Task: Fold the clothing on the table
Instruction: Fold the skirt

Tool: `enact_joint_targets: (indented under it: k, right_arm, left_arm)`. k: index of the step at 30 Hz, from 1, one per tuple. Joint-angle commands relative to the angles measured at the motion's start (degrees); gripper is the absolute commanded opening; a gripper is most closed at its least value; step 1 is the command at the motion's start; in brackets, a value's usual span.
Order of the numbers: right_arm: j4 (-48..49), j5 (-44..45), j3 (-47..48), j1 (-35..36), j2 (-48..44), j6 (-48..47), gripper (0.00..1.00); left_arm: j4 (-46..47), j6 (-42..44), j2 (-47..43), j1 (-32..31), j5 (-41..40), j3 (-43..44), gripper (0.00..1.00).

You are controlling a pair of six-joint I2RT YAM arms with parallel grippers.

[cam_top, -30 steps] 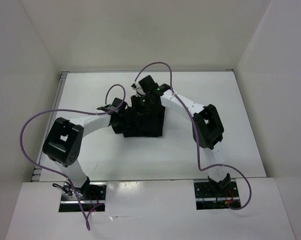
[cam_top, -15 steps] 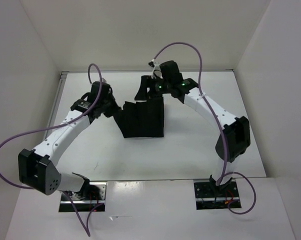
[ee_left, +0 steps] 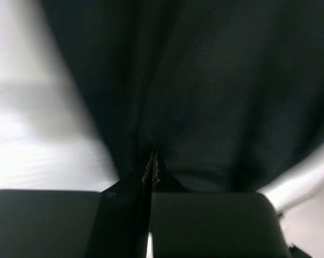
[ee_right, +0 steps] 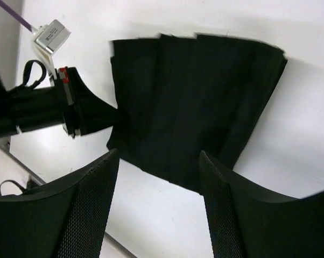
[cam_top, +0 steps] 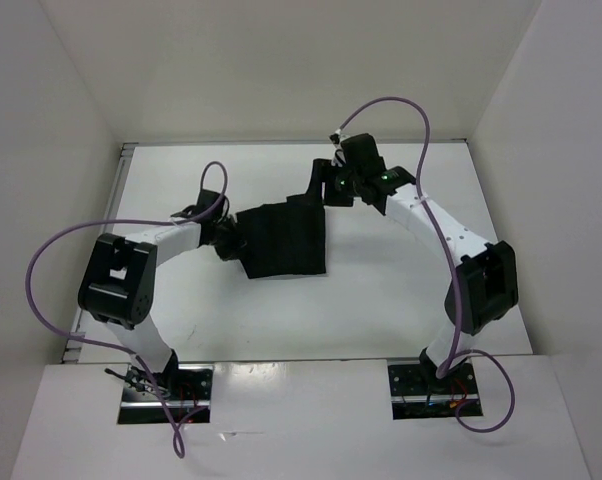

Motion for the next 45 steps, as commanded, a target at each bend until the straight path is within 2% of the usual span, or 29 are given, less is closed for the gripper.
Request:
enact_joint_targets:
  k: [1,5,12,14,16,17,18,19,20,23,24,26,28,30,34,37,45]
  right_arm:
    - [0.2,-2.0,-1.9,0.4,-0.7,-0.4,0.66]
    - [1.4,-3.4,-3.1,0.4,0.6,-0.4,0.66]
    - [1.4,-5.8,-4.1,-0.2,2.3,-0.9,0.68]
    - [0.8,-5.2,-4.1,-0.2,2.3,-0.9,0.68]
    - [-0.6,-2.7,-4.7,-0.2,0.6,-0.9,0.69]
    - [-0.6,-1.4,-5.4,-0.2,-0.5,-0.9,0.69]
    - [-0.6,-0.2,-6.0,-0.8,-1.9,-0.2,0.69]
    - [0.0,1.9,-7.9,-0.8,-3.6,-0.2,0.71]
    - [1.0,1.9,-9.0,-2.4,-7.1,0.4,0.74]
    - [1.6,1.0,-13.3,-5.3,-11.5,1.5,0.75]
    - [1.6,0.5,-15.5,-5.3,-12.0,1.5,0.75]
    - [1.0,0.4,-17.9,-6.6,-13.8,2.7,0.75]
    - [2.2,0.4,-22.9,-6.6,-15.5,5.1,0.75]
    - [4.0,1.8,-27.8,-7.1,-18.3,8.2,0.76]
    - [4.5,5.2,-31.4,-7.7,-20.1,11.4,0.76]
    - [4.5,5.2,-31.4,-8.4,-19.6,12.1,0.76]
    - [4.5,3.5,-31.4,-8.4,-18.4,12.1,0.78]
  left_arm:
    - [1.0,-0.4,1.0,2.0,-3.6,-5.8,0.0]
    - [1.7,-1.2,1.7,2.0,-4.8,-10.3,0.0]
    - [-0.1,-2.4,2.2,2.0,-7.1,-10.3,0.0]
    - [-2.1,-2.4,0.4,2.0,-7.8,-10.8,0.0]
    - [-3.8,-2.4,-5.0,2.0,-7.8,-10.8,0.0]
    - [-5.4,-2.4,-10.9,2.0,-7.2,-10.2,0.0]
    - [-6.2,-2.4,-14.2,2.0,-7.2,-9.3,0.03]
    - [-7.1,-1.7,-17.6,2.0,-7.2,-8.8,0.12]
    - [-8.7,-1.7,-23.8,1.4,-7.8,-8.8,0.35]
    - [-12.3,-1.7,-32.7,1.4,-10.0,-7.9,0.62]
    - [-13.2,-1.7,-34.2,1.4,-10.0,-7.9,0.75]
    - [-14.2,-3.2,-38.6,1.4,-10.6,-10.4,0.82]
    - [-14.2,-4.6,-43.7,1.4,-10.6,-13.3,0.88]
    - [-13.6,-6.4,-47.3,1.4,-10.6,-18.1,0.89]
    - [-12.4,-8.1,-57.3,1.4,-11.7,-23.2,0.94]
    - [-13.5,-8.7,-61.0,2.0,-12.5,-24.0,0.95]
    - [-14.7,-7.4,-60.1,2.0,-13.2,-24.0,0.94]
